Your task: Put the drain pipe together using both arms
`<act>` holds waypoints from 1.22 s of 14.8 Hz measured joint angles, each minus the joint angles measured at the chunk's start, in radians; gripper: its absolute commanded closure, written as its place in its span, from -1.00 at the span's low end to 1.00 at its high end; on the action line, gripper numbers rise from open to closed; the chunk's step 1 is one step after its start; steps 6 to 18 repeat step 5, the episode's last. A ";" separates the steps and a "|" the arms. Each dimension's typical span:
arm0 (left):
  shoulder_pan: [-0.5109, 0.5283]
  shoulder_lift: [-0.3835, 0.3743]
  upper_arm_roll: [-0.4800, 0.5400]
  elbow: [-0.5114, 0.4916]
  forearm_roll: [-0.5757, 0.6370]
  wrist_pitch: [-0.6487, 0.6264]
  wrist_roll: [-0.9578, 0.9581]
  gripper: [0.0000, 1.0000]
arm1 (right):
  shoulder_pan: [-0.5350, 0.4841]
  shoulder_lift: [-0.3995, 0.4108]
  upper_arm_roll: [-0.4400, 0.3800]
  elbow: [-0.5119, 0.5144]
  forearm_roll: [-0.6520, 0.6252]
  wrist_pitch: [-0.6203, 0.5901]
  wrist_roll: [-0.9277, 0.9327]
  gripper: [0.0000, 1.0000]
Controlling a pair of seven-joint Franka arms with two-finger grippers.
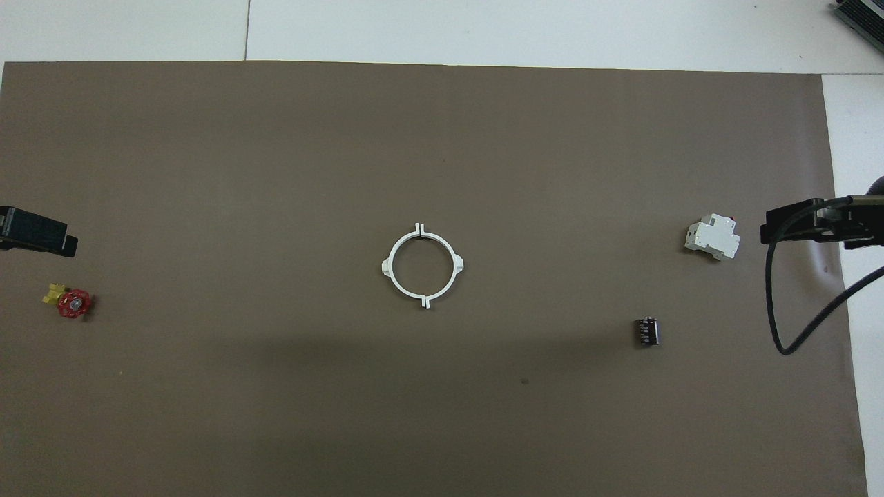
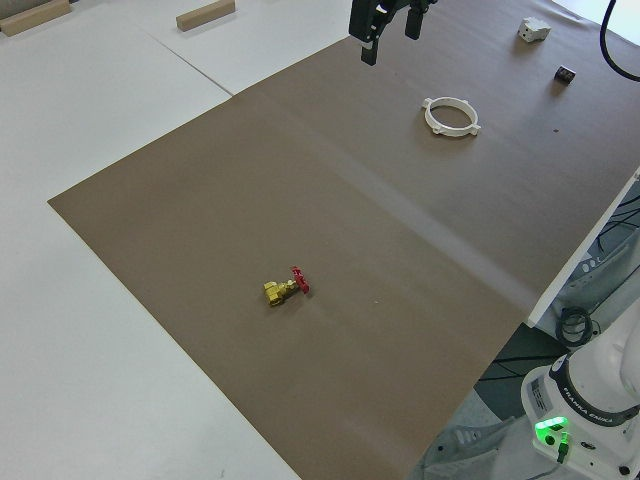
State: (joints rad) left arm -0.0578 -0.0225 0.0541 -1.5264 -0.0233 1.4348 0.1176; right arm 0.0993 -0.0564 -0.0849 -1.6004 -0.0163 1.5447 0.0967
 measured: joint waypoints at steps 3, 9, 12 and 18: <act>0.000 0.000 -0.001 0.000 0.010 0.000 -0.003 -1.00 | 0.000 0.000 0.000 0.000 0.000 0.000 0.000 -1.00; 0.000 0.000 -0.001 0.000 0.010 0.000 -0.006 -1.00 | 0.000 0.000 0.000 0.000 0.000 0.000 0.000 -1.00; 0.000 0.000 -0.001 0.000 0.010 0.000 -0.006 -1.00 | 0.000 0.000 0.000 0.000 0.000 0.000 0.000 -1.00; 0.000 0.000 -0.001 0.000 0.010 0.000 -0.006 -1.00 | 0.000 0.000 0.000 0.000 0.000 0.000 0.000 -1.00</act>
